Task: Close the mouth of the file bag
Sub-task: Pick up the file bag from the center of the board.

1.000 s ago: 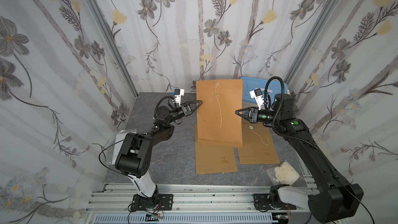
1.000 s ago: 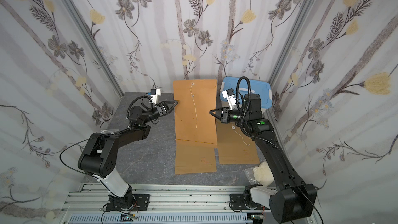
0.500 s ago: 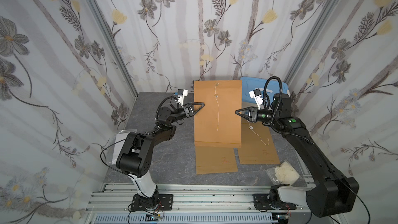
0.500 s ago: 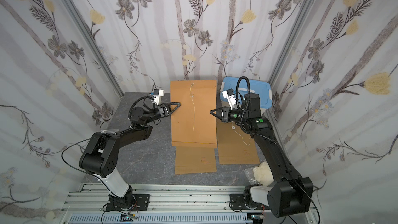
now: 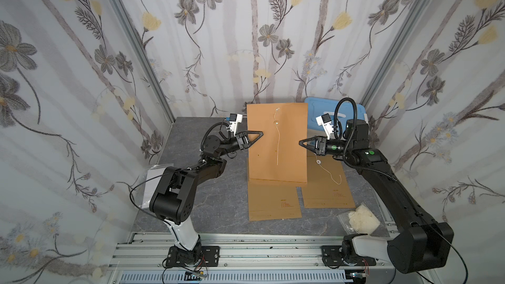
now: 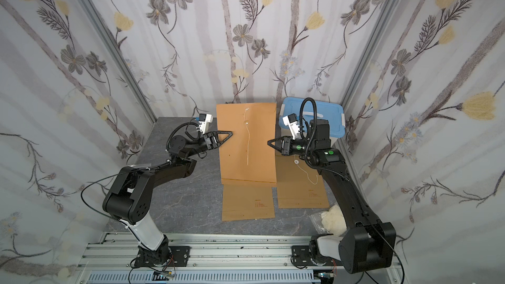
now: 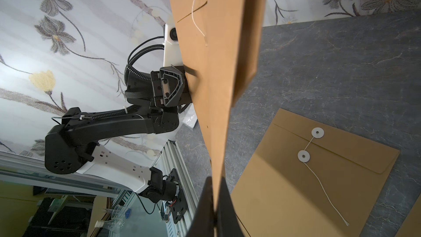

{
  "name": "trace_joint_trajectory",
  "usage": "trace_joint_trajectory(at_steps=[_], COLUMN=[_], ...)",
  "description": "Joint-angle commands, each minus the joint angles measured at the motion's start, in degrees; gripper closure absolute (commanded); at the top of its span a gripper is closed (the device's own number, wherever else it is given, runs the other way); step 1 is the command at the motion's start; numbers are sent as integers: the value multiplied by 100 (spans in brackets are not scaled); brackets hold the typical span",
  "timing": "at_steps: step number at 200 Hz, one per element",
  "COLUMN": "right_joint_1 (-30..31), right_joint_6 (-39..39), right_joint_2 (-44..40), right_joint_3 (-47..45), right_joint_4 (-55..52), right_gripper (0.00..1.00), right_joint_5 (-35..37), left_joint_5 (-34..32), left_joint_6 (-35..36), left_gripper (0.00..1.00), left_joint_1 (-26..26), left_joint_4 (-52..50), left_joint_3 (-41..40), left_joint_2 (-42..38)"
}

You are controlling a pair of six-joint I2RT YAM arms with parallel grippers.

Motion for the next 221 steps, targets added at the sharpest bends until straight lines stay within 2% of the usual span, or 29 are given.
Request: trace_joint_trajectory(at_steps=[1, 51, 70, 107, 125, 134, 146, 164, 173, 189, 221], right_joint_1=[23, 17, 17, 12, 12, 8, 4, -12, -36, -127, -247], right_joint_6=[-225, -387, -425, -461, -506, -525, -518, -500, -462, -315, -103], right_joint_2=[-8, 34, 46, 27, 18, 18, 5, -48, -95, -249, -781], right_joint_3=[-10, 16, 9, -2, 8, 9, 16, 34, 43, 43, 32], right_joint_4=[-40, -197, -234, -291, -359, -381, -383, -423, -451, -456, -486], right_gripper=[100, 100, 100, 100, 99, 95, 87, 67, 62, 57, 55], right_joint_5=[-77, 24, 17, 6, 56, 74, 96, 285, 454, 827, 1586], left_joint_5=[0, 4, 4, 21, 21, 24, 23, 23, 31, 39, 55], left_joint_6=[-99, -103, -124, -116, -127, -125, -121, -98, -86, -76, 62], left_gripper=[73, 78, 88, 89, 95, 100, 100, 100, 100, 100, 100], left_joint_1=[-24, -20, -27, -20, -21, -20, -13, -14, -16, -21, -17], left_joint_4=[299, 299, 284, 226, 204, 179, 162, 116, 121, 98, -46], left_joint_3=[-6, -60, -63, -19, 16, 33, 46, 23, 16, 8, -14], left_joint_2=[5, -54, -55, -22, 0, -4, 1, -14, -18, -38, -116])
